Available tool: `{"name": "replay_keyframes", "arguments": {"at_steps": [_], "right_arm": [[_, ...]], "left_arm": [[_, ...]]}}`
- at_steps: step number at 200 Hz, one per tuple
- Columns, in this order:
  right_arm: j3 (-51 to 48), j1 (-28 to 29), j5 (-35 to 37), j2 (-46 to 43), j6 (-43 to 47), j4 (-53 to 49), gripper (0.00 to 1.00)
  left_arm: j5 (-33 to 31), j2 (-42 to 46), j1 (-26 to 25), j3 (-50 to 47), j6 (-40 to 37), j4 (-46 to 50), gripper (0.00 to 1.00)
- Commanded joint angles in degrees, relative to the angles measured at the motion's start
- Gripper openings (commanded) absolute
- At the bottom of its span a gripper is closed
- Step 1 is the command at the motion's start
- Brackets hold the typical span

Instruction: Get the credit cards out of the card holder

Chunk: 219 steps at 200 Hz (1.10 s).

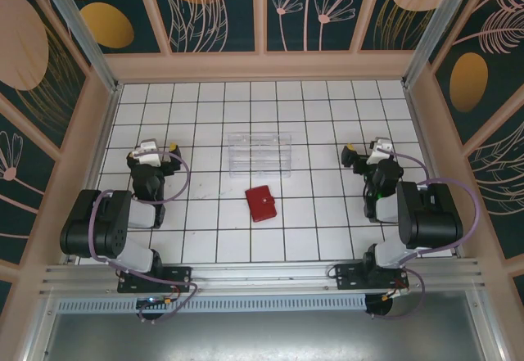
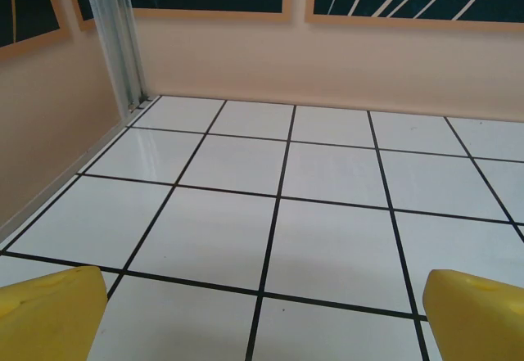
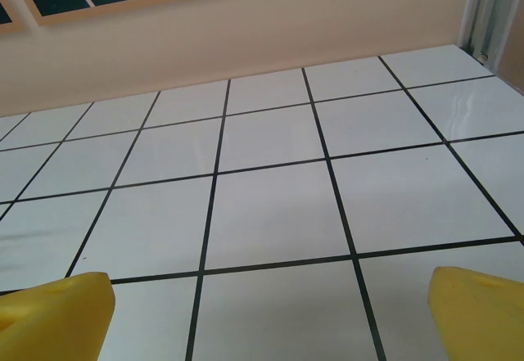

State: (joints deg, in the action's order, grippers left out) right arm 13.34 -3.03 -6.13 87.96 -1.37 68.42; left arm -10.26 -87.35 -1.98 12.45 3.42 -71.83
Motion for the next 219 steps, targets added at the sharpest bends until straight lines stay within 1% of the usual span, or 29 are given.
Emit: {"name": "replay_keyframes", "arguments": {"at_steps": [1, 97, 151, 159, 175, 186, 193, 209, 219], "right_arm": [[0.33, -0.11, -0.20, 0.12, 1.15, 2.41, 0.99], [0.35, -0.18, -0.28, 0.16, 1.00, 2.50, 0.99], [0.46, -0.11, 0.86, 0.12, 0.77, 2.15, 0.99], [0.52, 0.08, 1.22, 0.15, 0.79, 2.20, 0.99], [1.68, 1.16, 5.27, -1.38, 0.65, -1.14, 0.99], [3.68, 2.02, 6.65, -3.84, 1.28, -6.84, 0.99], [5.03, 2.71, 7.81, -5.57, 1.89, -10.55, 0.99], [6.86, 4.47, 10.68, -8.64, 2.16, -16.58, 0.99], [8.87, 5.97, 11.77, -10.79, 1.96, -22.86, 0.99]], "left_arm": [[0.77, 0.34, 0.31, 0.74, 0.10, -1.64, 0.99], [0.77, 0.34, 0.31, 0.74, 0.10, -1.60, 0.99], [0.86, 0.34, 0.31, 0.82, 0.15, -1.49, 0.99], [0.86, 0.34, 0.33, 0.78, 0.10, -1.55, 0.99], [0.41, 0.71, 0.29, 0.30, 0.07, -2.52, 0.99], [1.00, 3.02, 0.31, 1.13, -0.24, 0.62, 0.99], [1.12, 5.34, 0.31, 2.19, -0.22, 4.46, 0.99], [0.29, 10.65, 0.24, 6.09, 0.77, 16.10, 0.98], [-0.71, 13.71, 0.29, 8.58, 3.53, 23.69, 0.98]]}}
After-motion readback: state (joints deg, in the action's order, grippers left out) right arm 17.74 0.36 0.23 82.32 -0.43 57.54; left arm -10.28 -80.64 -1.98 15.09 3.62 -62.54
